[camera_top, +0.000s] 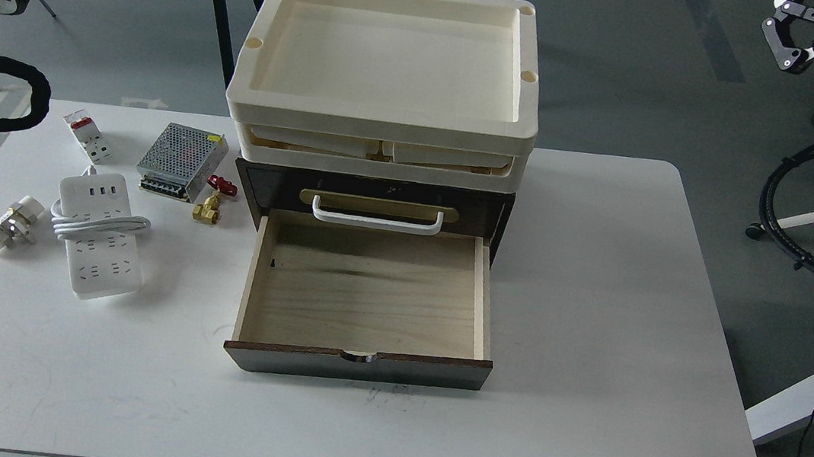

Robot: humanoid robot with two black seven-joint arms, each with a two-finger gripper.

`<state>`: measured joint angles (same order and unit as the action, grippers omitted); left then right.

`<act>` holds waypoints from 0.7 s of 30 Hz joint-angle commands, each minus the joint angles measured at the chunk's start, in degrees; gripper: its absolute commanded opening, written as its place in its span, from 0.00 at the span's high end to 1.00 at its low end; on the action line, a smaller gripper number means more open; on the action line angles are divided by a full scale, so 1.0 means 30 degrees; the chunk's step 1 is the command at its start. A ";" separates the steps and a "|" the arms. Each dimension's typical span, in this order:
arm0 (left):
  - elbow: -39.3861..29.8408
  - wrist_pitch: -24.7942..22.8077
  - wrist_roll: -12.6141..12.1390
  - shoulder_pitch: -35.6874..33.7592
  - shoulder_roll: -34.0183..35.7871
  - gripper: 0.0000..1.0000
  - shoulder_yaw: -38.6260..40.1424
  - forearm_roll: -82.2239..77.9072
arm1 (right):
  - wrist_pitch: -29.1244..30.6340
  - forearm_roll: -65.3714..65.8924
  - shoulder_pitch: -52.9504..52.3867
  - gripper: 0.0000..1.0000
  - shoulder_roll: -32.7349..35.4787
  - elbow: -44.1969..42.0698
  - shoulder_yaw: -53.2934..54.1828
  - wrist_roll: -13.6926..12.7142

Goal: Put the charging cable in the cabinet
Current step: 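Move the left gripper toward the white power strip and cable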

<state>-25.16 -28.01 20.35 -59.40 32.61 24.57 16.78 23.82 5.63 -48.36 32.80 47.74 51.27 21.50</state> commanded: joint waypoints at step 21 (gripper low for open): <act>0.3232 0.0002 0.2551 0.1344 -0.2404 0.00 0.5458 0.0209 | -0.0119 -0.0003 0.0329 0.01 0.0171 0.0023 0.0371 0.0012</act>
<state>-15.31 -27.99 27.79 -55.46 25.88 38.98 17.24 23.48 5.62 -47.46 33.07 47.87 51.99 21.45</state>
